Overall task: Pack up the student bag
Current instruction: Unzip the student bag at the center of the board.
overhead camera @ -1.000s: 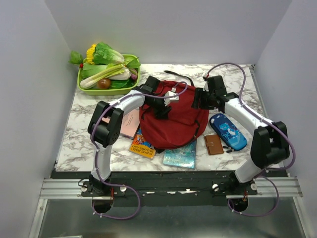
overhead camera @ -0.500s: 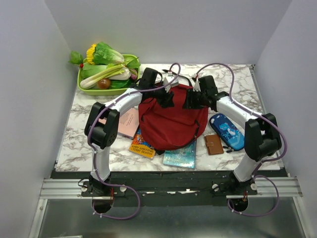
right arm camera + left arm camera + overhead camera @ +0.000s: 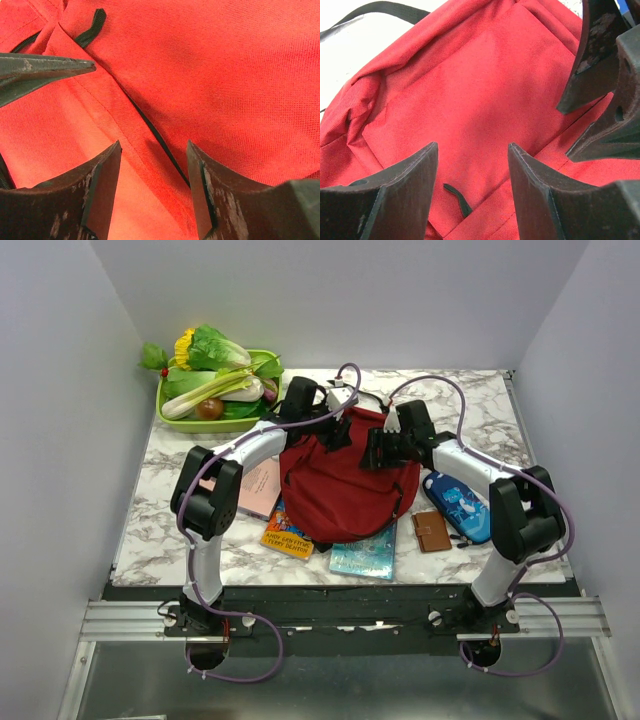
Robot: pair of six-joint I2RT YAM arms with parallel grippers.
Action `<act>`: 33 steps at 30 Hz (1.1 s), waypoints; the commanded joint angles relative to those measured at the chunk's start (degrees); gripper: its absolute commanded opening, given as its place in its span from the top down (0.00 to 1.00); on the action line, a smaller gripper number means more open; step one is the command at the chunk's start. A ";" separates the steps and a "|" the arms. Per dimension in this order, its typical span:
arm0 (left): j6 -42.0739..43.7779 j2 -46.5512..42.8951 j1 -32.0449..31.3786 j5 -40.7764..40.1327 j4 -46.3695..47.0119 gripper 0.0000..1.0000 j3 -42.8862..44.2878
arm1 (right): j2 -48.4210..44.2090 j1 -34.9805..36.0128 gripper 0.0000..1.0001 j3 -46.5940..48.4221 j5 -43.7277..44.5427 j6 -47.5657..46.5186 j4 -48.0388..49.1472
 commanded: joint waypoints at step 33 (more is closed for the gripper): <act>11.90 1.72 -2.77 1.68 -5.19 0.34 -2.34 | -9.11 0.72 0.55 -17.10 -13.96 -1.27 6.46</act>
